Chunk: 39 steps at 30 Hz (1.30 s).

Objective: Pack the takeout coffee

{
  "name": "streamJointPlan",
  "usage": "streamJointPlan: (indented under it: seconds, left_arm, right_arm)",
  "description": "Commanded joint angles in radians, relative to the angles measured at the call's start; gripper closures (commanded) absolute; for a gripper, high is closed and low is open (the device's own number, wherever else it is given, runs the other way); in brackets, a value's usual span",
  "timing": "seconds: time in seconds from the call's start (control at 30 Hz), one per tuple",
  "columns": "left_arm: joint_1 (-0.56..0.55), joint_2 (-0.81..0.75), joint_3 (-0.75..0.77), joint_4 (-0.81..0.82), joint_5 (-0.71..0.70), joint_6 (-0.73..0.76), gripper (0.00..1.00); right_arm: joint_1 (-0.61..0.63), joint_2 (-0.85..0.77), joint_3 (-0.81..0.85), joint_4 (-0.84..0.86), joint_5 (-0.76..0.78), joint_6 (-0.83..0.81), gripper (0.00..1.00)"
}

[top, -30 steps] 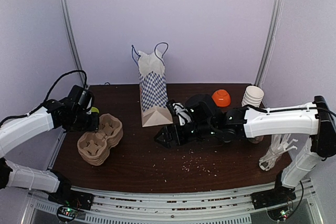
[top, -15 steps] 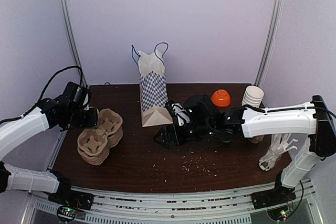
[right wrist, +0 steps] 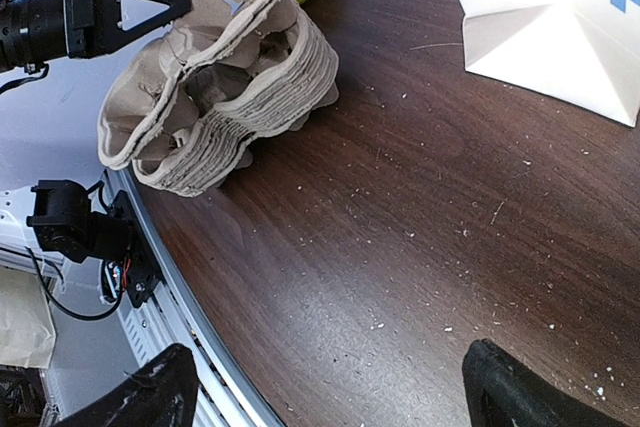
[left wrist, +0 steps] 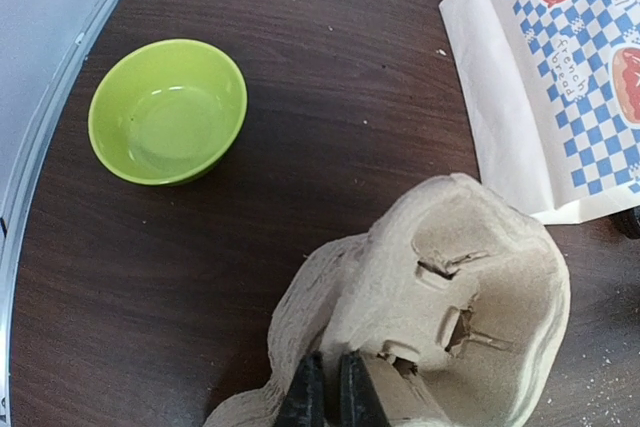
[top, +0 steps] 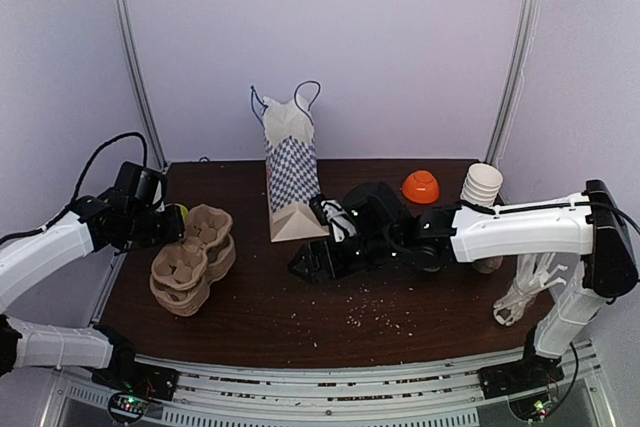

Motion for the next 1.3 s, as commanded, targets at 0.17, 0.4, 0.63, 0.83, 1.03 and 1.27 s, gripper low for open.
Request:
streamJointPlan:
  seconds: [0.17,0.4,0.63,0.83,1.03,1.27]
  left_arm:
    - [0.021,0.031,-0.001,-0.050,-0.046,0.103,1.00]
    - [0.031,0.030,0.067,-0.077,-0.018,0.188,1.00]
    - [0.039,0.050,0.068,-0.067,0.046,0.248,1.00]
    - [0.052,0.077,0.040,-0.043,0.066,0.239,0.95]
    - [0.055,0.067,0.013,-0.030,0.061,0.208,0.58]
    - [0.056,0.007,0.068,-0.072,0.020,0.217,0.29]
  right_arm:
    - [0.001,0.055,0.078,0.014,-0.043,0.025,0.05]
    - [0.000,0.104,0.127,0.048,-0.089,0.056,0.05]
    - [0.000,0.149,0.155,0.084,-0.130,0.095,0.05]
    - [0.001,0.201,0.177,0.172,-0.175,0.190,0.03]
    - [0.002,0.299,0.233,0.293,-0.215,0.358,0.04]
    - [0.002,0.420,0.308,0.385,-0.197,0.501,0.08]
